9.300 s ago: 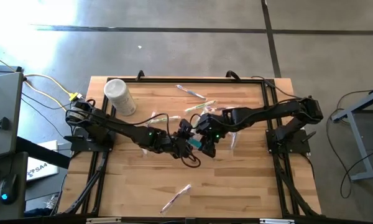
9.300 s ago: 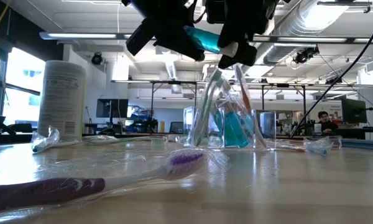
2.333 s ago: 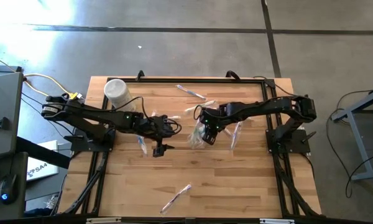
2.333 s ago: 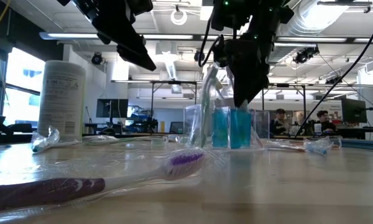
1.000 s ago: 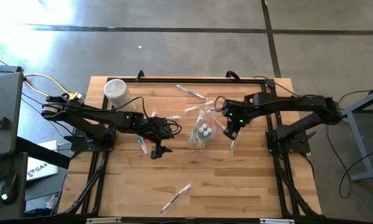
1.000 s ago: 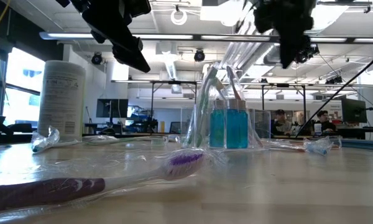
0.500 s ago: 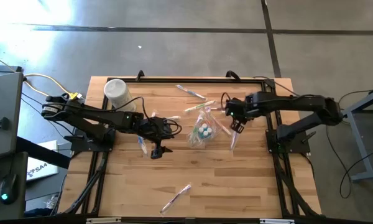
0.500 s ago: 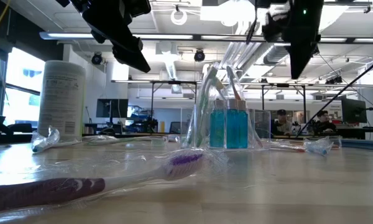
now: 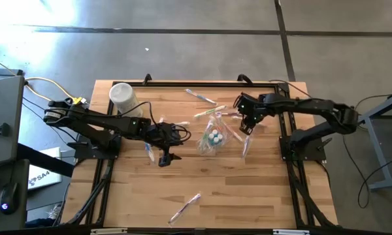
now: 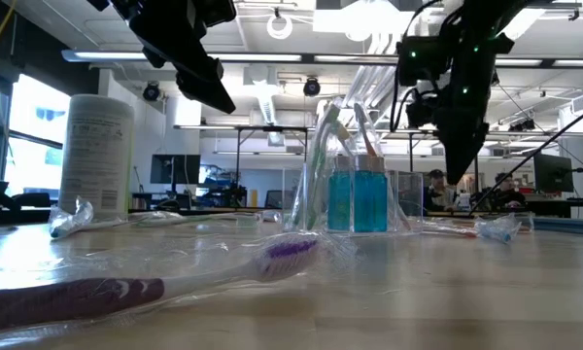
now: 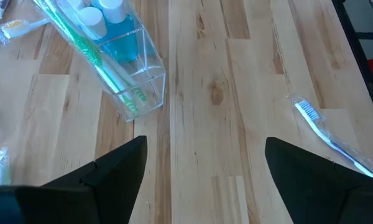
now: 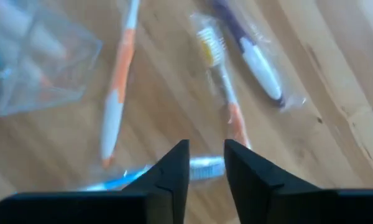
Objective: Pick & Place toothbrushing station
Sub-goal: Put the orange toothbrush into the transparent organizer
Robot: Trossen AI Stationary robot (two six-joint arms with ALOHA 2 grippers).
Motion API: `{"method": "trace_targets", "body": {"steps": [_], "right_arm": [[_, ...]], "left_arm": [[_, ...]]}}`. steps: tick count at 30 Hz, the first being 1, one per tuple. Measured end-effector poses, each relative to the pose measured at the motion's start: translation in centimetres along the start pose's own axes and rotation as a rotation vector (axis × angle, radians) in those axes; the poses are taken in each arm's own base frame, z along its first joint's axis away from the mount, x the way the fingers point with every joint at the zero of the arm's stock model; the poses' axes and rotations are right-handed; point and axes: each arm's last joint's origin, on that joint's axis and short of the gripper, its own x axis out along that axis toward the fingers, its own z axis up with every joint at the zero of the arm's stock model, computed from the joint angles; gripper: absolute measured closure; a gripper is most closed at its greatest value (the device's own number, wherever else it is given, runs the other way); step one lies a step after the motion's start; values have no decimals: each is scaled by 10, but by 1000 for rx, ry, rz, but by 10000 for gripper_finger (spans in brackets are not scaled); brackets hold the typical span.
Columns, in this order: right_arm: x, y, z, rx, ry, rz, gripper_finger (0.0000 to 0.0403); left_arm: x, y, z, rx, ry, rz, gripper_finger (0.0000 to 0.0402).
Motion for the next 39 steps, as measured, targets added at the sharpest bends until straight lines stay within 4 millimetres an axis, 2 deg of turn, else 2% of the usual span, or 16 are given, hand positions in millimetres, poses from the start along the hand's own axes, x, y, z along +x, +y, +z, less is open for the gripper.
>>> {"method": "trace_targets", "body": {"steps": [8, 12, 20, 33, 39], "right_arm": [[7, -13, -1, -40, -10, -75, 212], [12, -20, -3, -45, 2, -63, 184], [28, -30, -12, -30, -3, -79, 193], [44, -35, -19, -28, -24, -59, 200], [69, -33, -15, -42, 49, -54, 200]], "left_arm": [[0, 1, 0, 0, -6, 43, 82], [0, 2, 0, -4, -7, 49, 82], [2, 2, 0, -27, -7, 50, 82], [34, 4, -3, -23, 17, 56, 82], [35, 4, -2, 0, 9, 54, 82]]}}
